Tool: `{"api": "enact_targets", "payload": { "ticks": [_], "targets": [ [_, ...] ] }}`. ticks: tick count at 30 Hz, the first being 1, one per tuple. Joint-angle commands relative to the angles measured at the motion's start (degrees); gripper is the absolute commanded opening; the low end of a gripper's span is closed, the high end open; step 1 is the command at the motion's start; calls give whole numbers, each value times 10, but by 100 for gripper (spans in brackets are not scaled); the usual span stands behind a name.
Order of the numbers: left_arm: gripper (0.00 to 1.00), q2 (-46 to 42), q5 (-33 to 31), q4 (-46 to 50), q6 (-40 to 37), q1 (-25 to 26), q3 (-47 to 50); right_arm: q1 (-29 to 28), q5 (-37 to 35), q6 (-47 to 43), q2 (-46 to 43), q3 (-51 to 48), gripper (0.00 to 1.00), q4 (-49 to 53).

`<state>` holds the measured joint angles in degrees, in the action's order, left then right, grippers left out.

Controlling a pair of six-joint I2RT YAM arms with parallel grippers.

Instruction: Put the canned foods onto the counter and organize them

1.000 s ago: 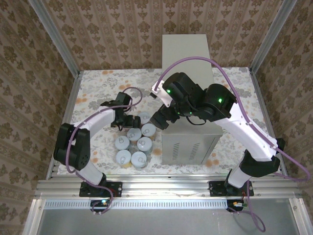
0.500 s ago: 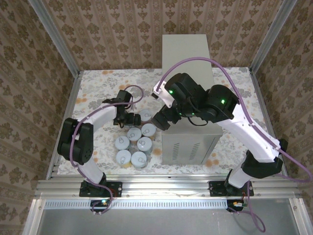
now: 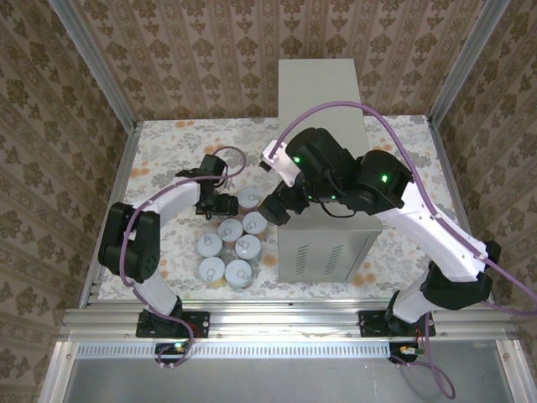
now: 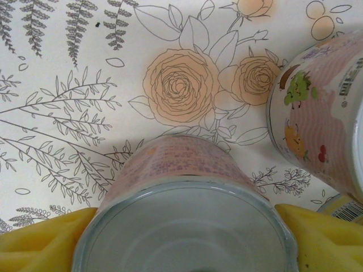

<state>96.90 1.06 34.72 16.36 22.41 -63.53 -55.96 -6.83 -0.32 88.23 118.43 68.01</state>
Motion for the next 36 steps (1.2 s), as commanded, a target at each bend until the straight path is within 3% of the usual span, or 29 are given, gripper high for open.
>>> {"api": "enact_targets", "payload": {
  "ticks": [1, 10, 14, 20, 28, 36],
  "targets": [
    [71, -33, -17, 34, -10, -5, -7, -2, 13, -18, -26, -23, 100, -32],
    [50, -112, -17, 94, -30, -13, -60, -2, 43, -45, -63, -92, 100, -96],
    [40, -152, 33, 121, -51, -17, -99, -2, 57, -54, -107, -150, 100, -145],
    [37, -213, 147, 166, -92, -30, -176, -2, 94, -80, -164, -230, 100, -203],
    [32, -252, 377, 215, -114, -30, -285, -3, 117, -100, -197, -284, 100, -260],
    [30, -287, 515, 232, -122, -26, -328, -13, 121, -131, -181, -279, 100, -292]
  ]
}}
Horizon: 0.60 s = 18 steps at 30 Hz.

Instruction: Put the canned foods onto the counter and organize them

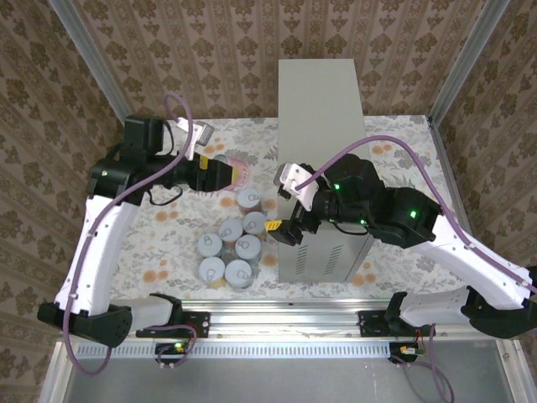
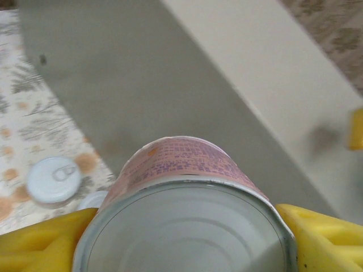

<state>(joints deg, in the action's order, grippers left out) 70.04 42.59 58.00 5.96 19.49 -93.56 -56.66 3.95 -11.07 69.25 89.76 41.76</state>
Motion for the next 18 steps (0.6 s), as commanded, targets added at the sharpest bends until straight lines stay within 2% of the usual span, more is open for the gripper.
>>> {"api": "enact_targets", "payload": {
  "ticks": [1, 6, 18],
  "targets": [
    [29, -21, 119, -3, -18, 5, -28, -8, 12, -28, 12, 10, 100, -32],
    [27, -30, 178, 9, -27, 12, -40, -22, 10, -47, 30, 15, 100, -63],
    [26, -35, 164, 61, -63, 48, -53, -41, -58, -55, 76, 58, 100, -97]
  ]
}}
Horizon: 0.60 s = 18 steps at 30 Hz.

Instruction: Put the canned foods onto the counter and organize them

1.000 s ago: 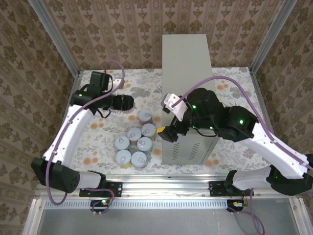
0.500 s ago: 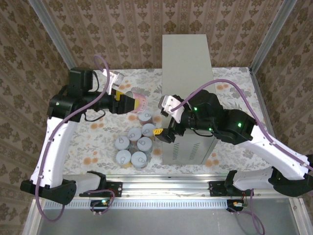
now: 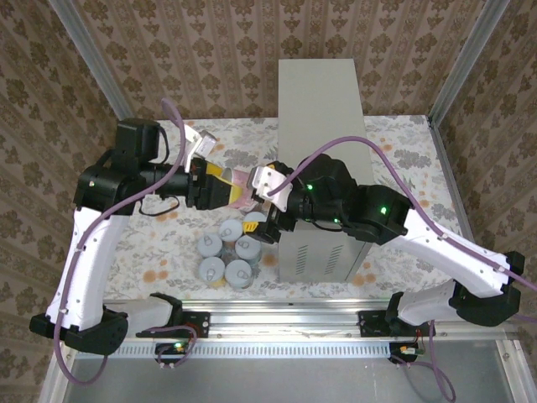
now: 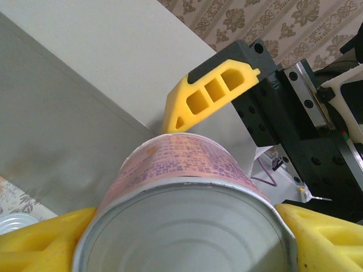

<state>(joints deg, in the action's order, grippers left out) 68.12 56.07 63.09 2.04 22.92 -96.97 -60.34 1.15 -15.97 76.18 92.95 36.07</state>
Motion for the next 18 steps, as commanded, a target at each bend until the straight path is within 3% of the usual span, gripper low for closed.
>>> {"api": "enact_targets", "payload": {
  "ticks": [1, 18],
  "targets": [
    [26, -16, 27, 10, -24, 14, -19, -4, -28, -5, 8, 26, 100, -44],
    [27, -19, 26, -13, -7, 20, -26, -6, -25, 5, 32, 49, 98, -28]
  ]
}}
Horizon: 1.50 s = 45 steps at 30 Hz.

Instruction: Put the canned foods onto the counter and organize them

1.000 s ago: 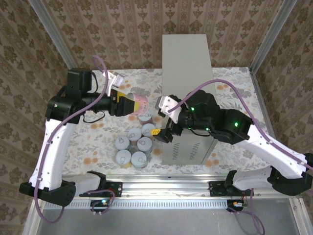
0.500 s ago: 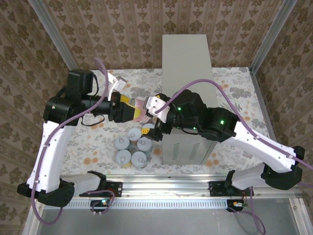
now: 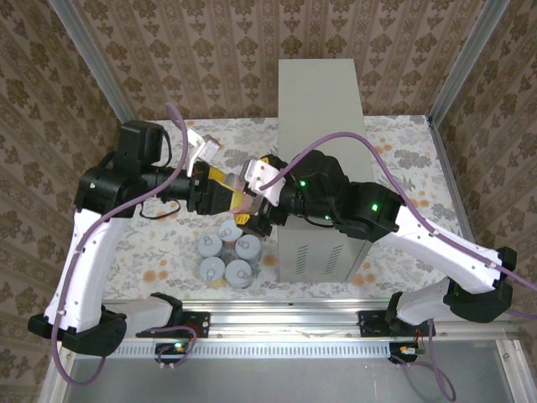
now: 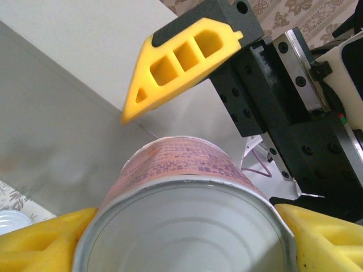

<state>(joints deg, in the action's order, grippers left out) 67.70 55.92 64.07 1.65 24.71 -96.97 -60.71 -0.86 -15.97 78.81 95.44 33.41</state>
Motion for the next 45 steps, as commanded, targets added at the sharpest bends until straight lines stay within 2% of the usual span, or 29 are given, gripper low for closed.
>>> {"api": "enact_targets", "payload": {
  "ticks": [1, 12, 20, 28, 34, 38, 45],
  "targets": [
    [27, -15, 30, -24, -2, 2, -27, -2, -5, 5, 20, 27, 97, 3],
    [29, -16, 38, -33, 3, 2, -30, -2, -7, 13, 28, 40, 76, 14],
    [46, -33, 60, -83, 24, 2, -9, 4, -5, 57, 13, 21, 68, -41],
    [100, -82, 96, -229, 95, 2, 72, 17, 11, 142, -46, -34, 65, -141],
    [100, -112, 101, -370, 165, 7, 138, 27, 17, 213, -88, -87, 63, -210],
    [100, -122, 66, -401, 166, 10, 149, 28, 16, 237, -101, -105, 63, -228],
    [99, -126, 16, -456, 173, 50, 164, 27, 19, 259, -112, -128, 63, -253]
  ]
}}
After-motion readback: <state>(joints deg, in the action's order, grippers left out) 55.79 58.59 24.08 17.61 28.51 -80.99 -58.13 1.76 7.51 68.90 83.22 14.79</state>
